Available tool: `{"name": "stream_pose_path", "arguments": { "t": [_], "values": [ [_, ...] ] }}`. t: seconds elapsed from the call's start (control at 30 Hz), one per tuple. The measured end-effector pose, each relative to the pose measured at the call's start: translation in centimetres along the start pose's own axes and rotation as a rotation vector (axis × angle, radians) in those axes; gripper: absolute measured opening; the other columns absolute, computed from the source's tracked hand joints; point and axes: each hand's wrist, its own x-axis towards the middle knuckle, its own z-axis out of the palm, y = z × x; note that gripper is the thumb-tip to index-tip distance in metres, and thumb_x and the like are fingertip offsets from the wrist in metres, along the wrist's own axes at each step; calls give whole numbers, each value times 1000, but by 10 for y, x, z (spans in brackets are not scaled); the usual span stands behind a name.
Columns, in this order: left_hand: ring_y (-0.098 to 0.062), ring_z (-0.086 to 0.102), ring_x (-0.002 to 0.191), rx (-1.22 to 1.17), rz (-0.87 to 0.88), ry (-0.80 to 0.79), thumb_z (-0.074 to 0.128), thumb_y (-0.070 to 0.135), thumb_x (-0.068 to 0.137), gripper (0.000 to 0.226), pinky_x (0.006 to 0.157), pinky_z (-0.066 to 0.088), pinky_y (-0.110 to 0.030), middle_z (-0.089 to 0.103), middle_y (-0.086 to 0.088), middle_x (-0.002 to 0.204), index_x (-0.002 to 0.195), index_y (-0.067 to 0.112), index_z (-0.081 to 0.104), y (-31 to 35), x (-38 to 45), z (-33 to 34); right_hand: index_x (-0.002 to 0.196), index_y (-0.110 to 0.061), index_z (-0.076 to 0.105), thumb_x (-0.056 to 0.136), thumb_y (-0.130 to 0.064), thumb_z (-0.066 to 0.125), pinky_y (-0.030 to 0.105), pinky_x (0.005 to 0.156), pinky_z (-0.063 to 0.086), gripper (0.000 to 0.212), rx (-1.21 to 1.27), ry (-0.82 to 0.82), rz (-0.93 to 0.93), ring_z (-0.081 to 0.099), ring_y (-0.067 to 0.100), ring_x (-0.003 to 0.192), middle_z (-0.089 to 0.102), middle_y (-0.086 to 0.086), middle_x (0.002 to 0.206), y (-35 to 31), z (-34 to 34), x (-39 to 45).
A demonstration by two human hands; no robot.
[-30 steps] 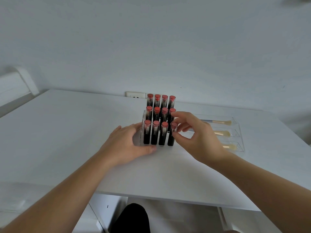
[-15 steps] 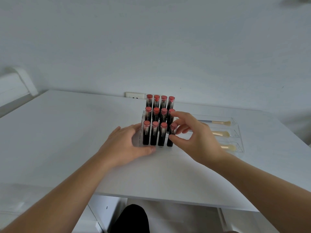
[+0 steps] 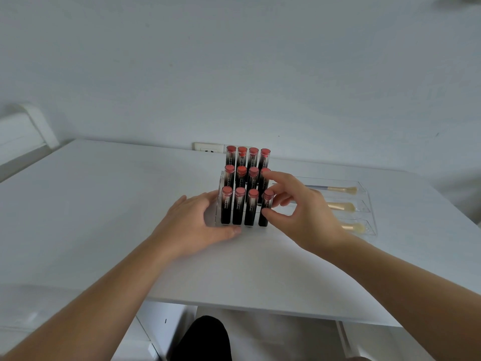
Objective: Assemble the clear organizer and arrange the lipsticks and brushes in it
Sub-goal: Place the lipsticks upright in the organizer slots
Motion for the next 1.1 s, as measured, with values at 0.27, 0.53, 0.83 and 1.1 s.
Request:
{"name": "stream_pose_path", "arguments": {
  "t": [0.27,0.53,0.83,1.1],
  "values": [
    [-3,44,138,4,17,-6,55,91,62,93,121,8,-34,51,26,146,145,52,37,-2,1,2,139,-43,48,86,-15,75,21,85,51,66,-20,-17,-15,62,4,94,64,-24,98,0,-1,0],
    [-4,44,139,9,11,-7,55,90,62,95,123,8,-36,51,25,146,146,49,38,-3,2,2,130,-66,39,87,-16,74,18,86,50,75,-17,-13,-52,62,4,97,61,-28,107,1,1,1],
    [1,43,130,5,12,22,59,87,63,89,121,12,-34,54,28,142,143,53,38,-2,1,2,132,-66,39,85,-16,73,18,86,49,77,-26,-7,-63,62,6,96,61,-26,106,3,5,3],
    [6,42,128,-6,31,24,60,86,65,82,118,9,-30,53,31,140,139,60,36,0,-1,1,133,-61,37,86,-16,72,20,86,50,75,-37,-18,-56,61,6,95,60,-28,106,2,4,1]
  ]
}}
